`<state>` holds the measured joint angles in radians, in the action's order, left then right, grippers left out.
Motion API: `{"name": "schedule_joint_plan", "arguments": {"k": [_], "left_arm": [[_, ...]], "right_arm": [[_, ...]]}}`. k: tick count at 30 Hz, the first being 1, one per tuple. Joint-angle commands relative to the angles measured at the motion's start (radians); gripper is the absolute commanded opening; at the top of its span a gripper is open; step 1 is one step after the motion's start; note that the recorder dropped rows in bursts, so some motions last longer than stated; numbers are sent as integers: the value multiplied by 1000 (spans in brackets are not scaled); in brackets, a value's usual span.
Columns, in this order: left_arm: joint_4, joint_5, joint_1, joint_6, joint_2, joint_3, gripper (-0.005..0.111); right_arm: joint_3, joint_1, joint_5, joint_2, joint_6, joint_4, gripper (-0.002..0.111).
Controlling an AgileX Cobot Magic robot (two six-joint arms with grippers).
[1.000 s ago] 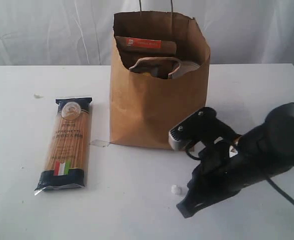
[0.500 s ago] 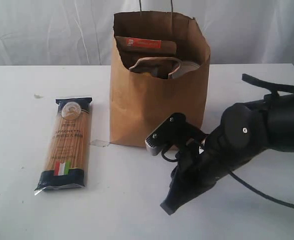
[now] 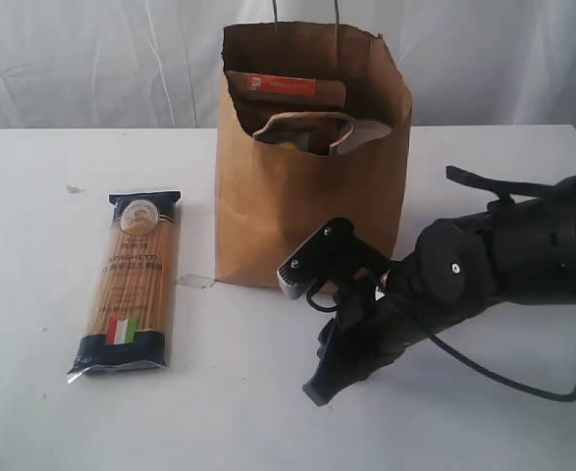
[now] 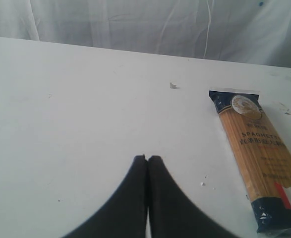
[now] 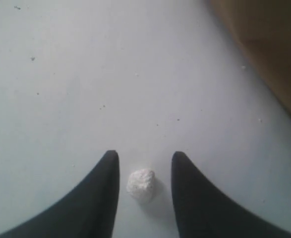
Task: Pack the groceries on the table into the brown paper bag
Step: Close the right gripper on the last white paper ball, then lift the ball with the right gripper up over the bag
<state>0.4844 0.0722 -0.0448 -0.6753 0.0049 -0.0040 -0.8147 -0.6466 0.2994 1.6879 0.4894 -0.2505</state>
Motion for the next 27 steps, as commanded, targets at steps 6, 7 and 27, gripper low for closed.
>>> {"name": "schedule_joint_plan", "arguments": {"k": [6,7,27], "left_arm": [[3,4,2,0,-5,4,0],[3,4,2,0,-5,4,0],[3,4,2,0,-5,4,0]], "right_arm": [[-4,-1,16,40,-7,5,34],[-4,-1,16,45,-7,5,34],[-4,-1,11,50,-7,-2,27]]}}
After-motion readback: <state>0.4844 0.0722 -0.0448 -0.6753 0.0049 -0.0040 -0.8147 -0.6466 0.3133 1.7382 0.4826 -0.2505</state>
